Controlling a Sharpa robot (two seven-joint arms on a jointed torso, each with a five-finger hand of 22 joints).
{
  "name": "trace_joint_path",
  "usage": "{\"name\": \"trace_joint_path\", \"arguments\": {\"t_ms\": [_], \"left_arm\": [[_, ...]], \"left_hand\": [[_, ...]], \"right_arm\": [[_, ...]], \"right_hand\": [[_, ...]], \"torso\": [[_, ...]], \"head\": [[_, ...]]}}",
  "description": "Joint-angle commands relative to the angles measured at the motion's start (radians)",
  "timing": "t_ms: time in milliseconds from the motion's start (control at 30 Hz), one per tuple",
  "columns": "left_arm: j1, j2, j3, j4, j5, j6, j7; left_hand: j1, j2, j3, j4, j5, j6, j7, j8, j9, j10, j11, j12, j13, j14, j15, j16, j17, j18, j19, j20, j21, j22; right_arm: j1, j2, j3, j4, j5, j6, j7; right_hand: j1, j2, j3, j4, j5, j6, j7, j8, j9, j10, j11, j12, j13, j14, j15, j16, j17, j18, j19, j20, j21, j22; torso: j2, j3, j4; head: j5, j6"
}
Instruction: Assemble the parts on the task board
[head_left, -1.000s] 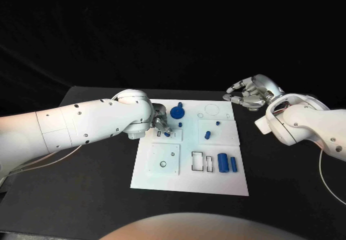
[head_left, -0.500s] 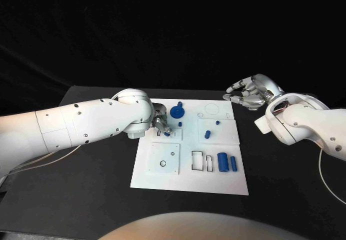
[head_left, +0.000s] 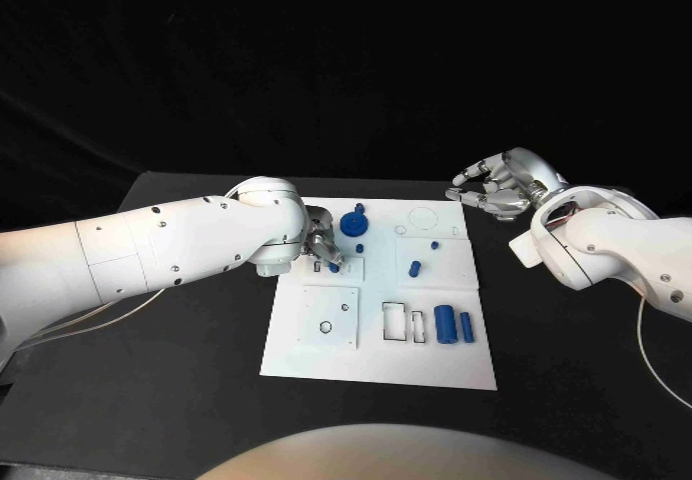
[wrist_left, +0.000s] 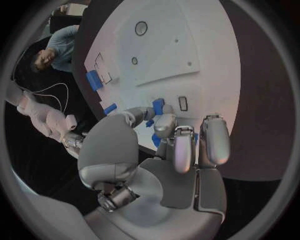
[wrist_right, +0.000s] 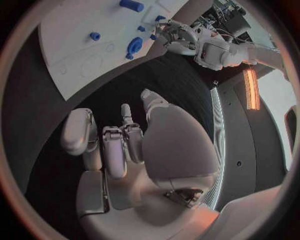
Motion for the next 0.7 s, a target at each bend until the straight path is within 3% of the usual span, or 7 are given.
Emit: {"name": "trace_joint_path", "arguments": {"t_ms": [33,167,267,600,667,700], "left_arm": [[-0.002,0.004,0.0,-0.003,0.017,0.018,-0.008],[-0.002,0.004,0.0,-0.006,0.02,0.019,-0.011],[-0.002,0.004,0.0,-0.009,0.021,0.019,-0.012],[-0.002,0.003,0.0,-0.015,0.028,0.023,-0.019],[-0.002,0.003,0.0,-0.016,0.029,0.022,-0.019],[-0.002,0.004,0.0,-0.017,0.029,0.022,-0.019]], "left_hand": [[-0.014,-0.002,0.071,-0.077,-0.021,0.007,-0.012,-0.011,-0.008,0.0,-0.004,-0.005,-0.001,0.105,-0.01,0.004,0.263,-0.02,0.0,-0.009,-0.007,0.034],[-0.029,-0.006,0.057,-0.054,-0.059,0.013,-0.013,-0.021,-0.015,-0.001,-0.005,-0.003,0.001,0.105,-0.011,0.004,0.263,-0.02,0.001,-0.01,-0.011,0.034],[-0.046,-0.014,0.038,-0.028,-0.108,0.021,-0.013,-0.029,-0.023,-0.001,-0.005,-0.001,0.003,0.105,-0.011,0.004,0.263,-0.02,0.002,-0.01,-0.014,0.033],[-0.083,-0.035,-0.058,0.054,-0.162,0.037,-0.008,-0.042,-0.033,-0.002,-0.001,0.003,0.005,0.105,-0.007,0.004,0.263,-0.02,0.007,-0.007,-0.02,0.035],[-0.086,-0.039,-0.091,0.074,-0.214,0.038,-0.006,-0.044,-0.034,-0.006,0.001,-0.001,0.0,0.105,-0.006,0.004,0.263,-0.019,0.005,-0.006,-0.024,0.033],[-0.084,-0.04,-0.102,0.079,-0.219,0.038,-0.006,-0.045,-0.034,-0.007,0.001,-0.002,-0.001,0.105,-0.006,0.004,0.263,-0.019,0.005,-0.006,-0.025,0.033]], "right_arm": [[-0.001,0.0,0.0,0.002,-0.009,0.01,0.006],[-0.001,0.0,0.0,0.002,-0.009,0.01,0.007],[-0.001,0.0,0.0,0.001,-0.006,0.009,0.007],[-0.001,-0.001,0.0,0.002,-0.003,0.01,0.006],[-0.001,-0.002,0.0,0.002,-0.005,0.011,0.006],[-0.001,-0.002,0.0,0.002,-0.006,0.012,0.005]], "right_hand": [[-0.013,0.0,0.008,-0.001,0.007,-0.006,-0.003,0.004,0.001,0.0,-0.003,-0.001,0.107,0.08,-0.003,-0.002,0.164,0.017,-0.004,-0.002,-0.007,-0.002],[-0.013,0.0,0.008,-0.001,0.007,-0.006,-0.003,0.004,0.001,0.0,-0.003,-0.001,0.107,0.08,-0.003,-0.002,0.164,0.017,-0.004,-0.002,-0.007,-0.002],[-0.014,-0.001,0.007,-0.001,0.007,-0.007,-0.003,0.004,0.001,0.0,-0.003,-0.002,0.107,0.08,-0.003,-0.002,0.163,0.017,-0.004,-0.002,-0.007,-0.003],[-0.017,-0.001,0.007,0.0,0.005,-0.009,-0.003,0.004,0.002,-0.001,-0.003,-0.003,0.106,0.08,-0.003,-0.003,0.161,0.018,-0.005,-0.002,-0.01,-0.004],[-0.019,-0.002,0.006,0.0,0.005,-0.01,-0.003,0.004,0.002,0.002,-0.003,0.0,0.109,0.081,-0.003,-0.001,0.166,0.017,-0.003,-0.002,-0.006,-0.001],[-0.019,-0.002,0.006,0.0,0.005,-0.01,-0.003,0.004,0.002,0.002,-0.003,0.0,0.109,0.081,-0.003,-0.001,0.166,0.017,-0.003,-0.002,-0.006,-0.001]], "torso": [[0.0,0.0002,0.0009],[0.0,-0.0001,0.0014],[0.0,-0.0003,0.0011],[-0.001,-0.0004,0.0005],[0.0,-0.0005,0.0012],[-0.001,-0.0005,0.0012]], "head": [[-0.002,0.0],[-0.002,-0.001],[-0.002,-0.001],[-0.002,-0.001],[-0.002,0.0],[-0.002,0.001]]}}
